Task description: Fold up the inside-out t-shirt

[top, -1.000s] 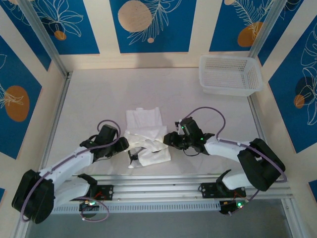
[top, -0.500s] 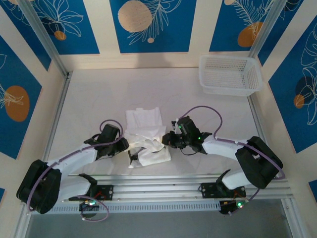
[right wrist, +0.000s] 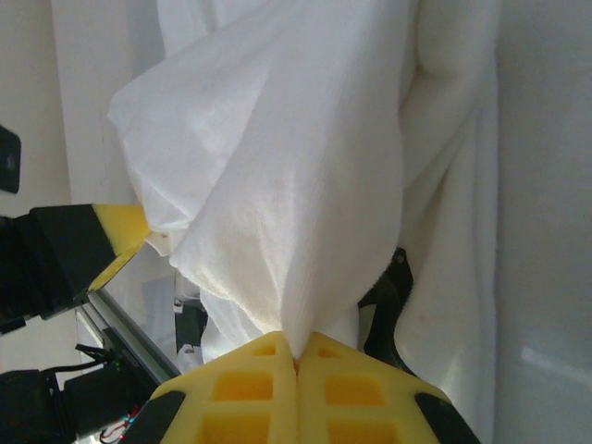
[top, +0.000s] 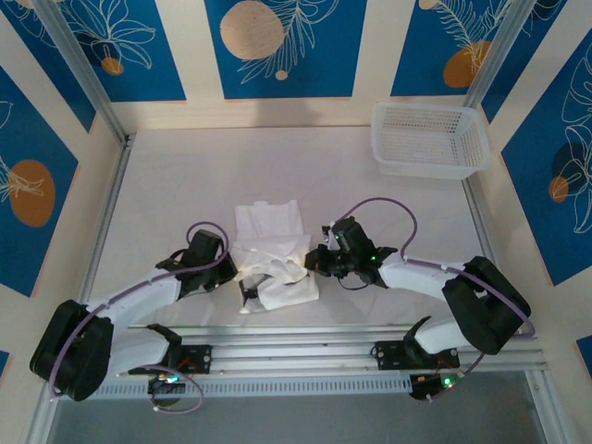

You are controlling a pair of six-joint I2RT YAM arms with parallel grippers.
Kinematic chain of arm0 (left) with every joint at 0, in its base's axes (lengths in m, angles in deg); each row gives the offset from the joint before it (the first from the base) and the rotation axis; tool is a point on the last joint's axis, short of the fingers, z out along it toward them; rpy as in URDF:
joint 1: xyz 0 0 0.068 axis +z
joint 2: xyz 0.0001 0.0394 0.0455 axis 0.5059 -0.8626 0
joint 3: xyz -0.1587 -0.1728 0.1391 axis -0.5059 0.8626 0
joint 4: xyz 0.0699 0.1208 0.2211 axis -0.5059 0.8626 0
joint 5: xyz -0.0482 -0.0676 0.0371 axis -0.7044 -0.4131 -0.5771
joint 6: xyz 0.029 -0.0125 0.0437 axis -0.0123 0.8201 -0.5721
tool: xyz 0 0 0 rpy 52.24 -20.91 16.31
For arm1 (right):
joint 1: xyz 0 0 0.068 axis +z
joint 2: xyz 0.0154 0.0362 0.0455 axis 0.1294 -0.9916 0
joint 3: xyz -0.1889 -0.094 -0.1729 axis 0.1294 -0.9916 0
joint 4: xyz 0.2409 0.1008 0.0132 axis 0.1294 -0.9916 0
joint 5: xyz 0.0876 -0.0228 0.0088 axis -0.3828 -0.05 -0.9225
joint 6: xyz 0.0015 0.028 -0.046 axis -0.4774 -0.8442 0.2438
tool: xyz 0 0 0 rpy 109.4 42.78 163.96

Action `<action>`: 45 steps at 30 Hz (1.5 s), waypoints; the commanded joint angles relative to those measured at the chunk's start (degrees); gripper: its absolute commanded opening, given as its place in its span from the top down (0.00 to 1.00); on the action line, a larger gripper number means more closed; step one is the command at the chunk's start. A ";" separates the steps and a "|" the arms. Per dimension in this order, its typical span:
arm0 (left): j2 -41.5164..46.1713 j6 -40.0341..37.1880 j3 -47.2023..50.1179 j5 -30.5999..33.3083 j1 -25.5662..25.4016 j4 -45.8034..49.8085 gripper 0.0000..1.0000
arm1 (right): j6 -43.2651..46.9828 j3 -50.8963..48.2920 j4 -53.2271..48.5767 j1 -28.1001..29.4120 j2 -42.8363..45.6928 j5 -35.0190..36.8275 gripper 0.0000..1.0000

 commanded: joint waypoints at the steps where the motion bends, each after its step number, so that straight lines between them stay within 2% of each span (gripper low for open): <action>1: 3.02 0.56 -3.40 -2.07 0.48 0.20 1.00 | -0.81 2.38 -2.72 -1.26 1.57 0.55 0.98; 4: 1.46 -2.87 -12.56 0.51 0.89 3.90 1.00 | -0.55 6.45 -3.49 -4.13 0.52 -0.30 1.00; 7: -5.45 -5.64 -21.16 1.75 3.09 5.96 1.00 | 0.64 11.58 -3.82 -7.39 -3.02 0.14 1.00; 13: -19.35 -8.57 -29.26 2.05 6.89 1.04 1.00 | 6.64 25.20 -5.10 -11.82 -17.67 -2.97 1.00; 16: -24.73 -9.19 -32.33 1.23 8.13 -0.95 1.00 | 7.34 28.96 -3.73 -13.48 -23.18 -3.46 0.93; 17: -25.93 -9.19 -32.83 1.74 8.54 -1.58 0.98 | 7.32 29.88 -3.42 -14.03 -24.63 -3.39 0.88; 20: -28.54 -8.89 -34.11 2.44 10.72 -3.54 0.84 | 8.03 33.60 -3.47 -15.59 -28.92 -4.36 0.73; 25: -31.44 -9.86 -37.27 -1.52 15.24 -6.44 0.57 | 11.56 42.92 -9.83 -17.02 -33.56 -6.33 0.60; 28: -32.20 -14.36 -42.43 -1.78 16.90 -1.16 0.54 | 13.56 45.60 -13.20 -17.92 -32.31 -6.09 0.56; 32: -28.49 -19.18 -41.81 -1.29 18.14 2.96 0.48 | 18.89 41.71 -16.78 -18.39 -26.83 -1.84 0.47; 35: -24.47 -20.74 -35.82 -3.50 17.98 1.76 0.39 | 20.69 32.87 -12.54 -18.40 -22.60 -0.46 0.43; 38: -22.04 -20.85 -29.91 -4.83 17.81 0.76 0.36 | 21.66 27.14 -10.37 -17.48 -20.90 -0.32 0.49; 39: -21.36 -21.05 -28.31 -5.44 17.71 0.38 0.36 | 21.86 26.01 -9.90 -16.88 -20.76 -0.45 0.55; 41: -20.11 -21.16 -25.85 -6.99 17.50 -0.13 0.38 | 22.24 25.11 -9.31 -15.43 -20.84 -1.98 0.76; 42: -19.41 -20.79 -24.97 -7.96 17.24 0.02 0.44 | 21.90 25.05 -9.60 -14.45 -20.93 -2.51 0.84; 43: -18.59 -20.41 -24.10 -9.05 16.80 0.36 0.54 | 21.29 24.90 -9.90 -13.44 -20.85 -2.98 0.91; 45: -16.63 -19.68 -22.29 -11.09 14.79 0.62 0.78 | 19.58 23.45 -8.38 -11.08 -20.37 -3.27 0.97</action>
